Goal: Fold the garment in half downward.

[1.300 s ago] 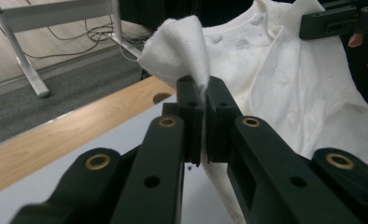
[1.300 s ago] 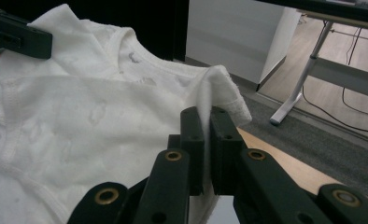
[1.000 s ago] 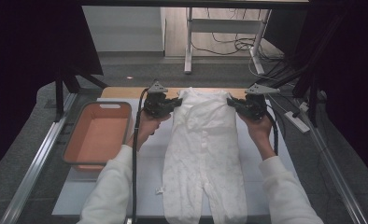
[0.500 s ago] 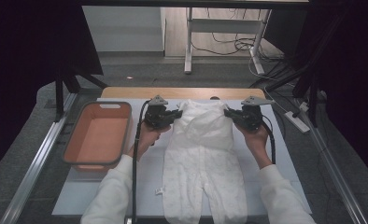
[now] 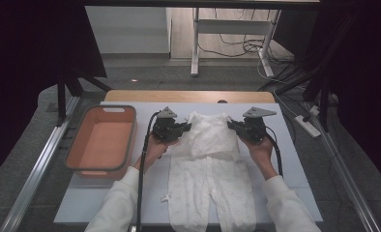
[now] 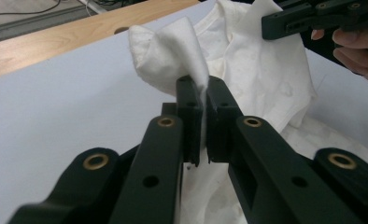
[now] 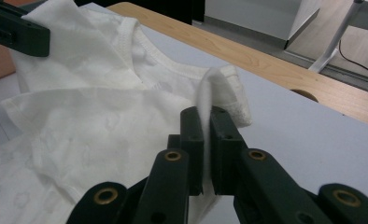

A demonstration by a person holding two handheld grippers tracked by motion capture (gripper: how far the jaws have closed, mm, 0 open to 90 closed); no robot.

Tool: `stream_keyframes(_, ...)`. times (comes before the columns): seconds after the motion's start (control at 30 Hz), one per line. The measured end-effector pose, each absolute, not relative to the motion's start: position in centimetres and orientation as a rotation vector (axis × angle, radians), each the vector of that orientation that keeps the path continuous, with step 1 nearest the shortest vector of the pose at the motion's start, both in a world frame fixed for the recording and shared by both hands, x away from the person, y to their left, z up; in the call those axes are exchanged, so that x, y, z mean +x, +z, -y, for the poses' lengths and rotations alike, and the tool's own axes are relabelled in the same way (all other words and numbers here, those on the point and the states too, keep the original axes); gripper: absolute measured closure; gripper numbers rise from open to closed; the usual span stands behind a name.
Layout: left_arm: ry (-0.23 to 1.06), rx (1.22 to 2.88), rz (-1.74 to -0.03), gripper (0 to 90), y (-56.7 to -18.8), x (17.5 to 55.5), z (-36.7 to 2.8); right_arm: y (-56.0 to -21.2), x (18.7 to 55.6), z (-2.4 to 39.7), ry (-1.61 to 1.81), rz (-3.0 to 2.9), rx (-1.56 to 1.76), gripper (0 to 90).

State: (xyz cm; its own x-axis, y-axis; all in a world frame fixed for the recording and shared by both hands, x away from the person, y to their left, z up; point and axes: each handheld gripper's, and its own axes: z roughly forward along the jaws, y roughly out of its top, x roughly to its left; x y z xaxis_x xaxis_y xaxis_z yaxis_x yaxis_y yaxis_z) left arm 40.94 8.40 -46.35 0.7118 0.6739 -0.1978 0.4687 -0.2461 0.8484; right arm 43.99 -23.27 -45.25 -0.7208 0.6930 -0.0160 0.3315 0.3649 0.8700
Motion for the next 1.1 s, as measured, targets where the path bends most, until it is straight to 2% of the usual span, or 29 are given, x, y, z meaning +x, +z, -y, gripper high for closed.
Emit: stream_keyframes(1.1, 0.216, 1.924, -0.908, 84.8, -47.5, 39.8, -8.5, -46.0, 43.3, 23.7, 1.296, -2.279, 0.927, 84.8)
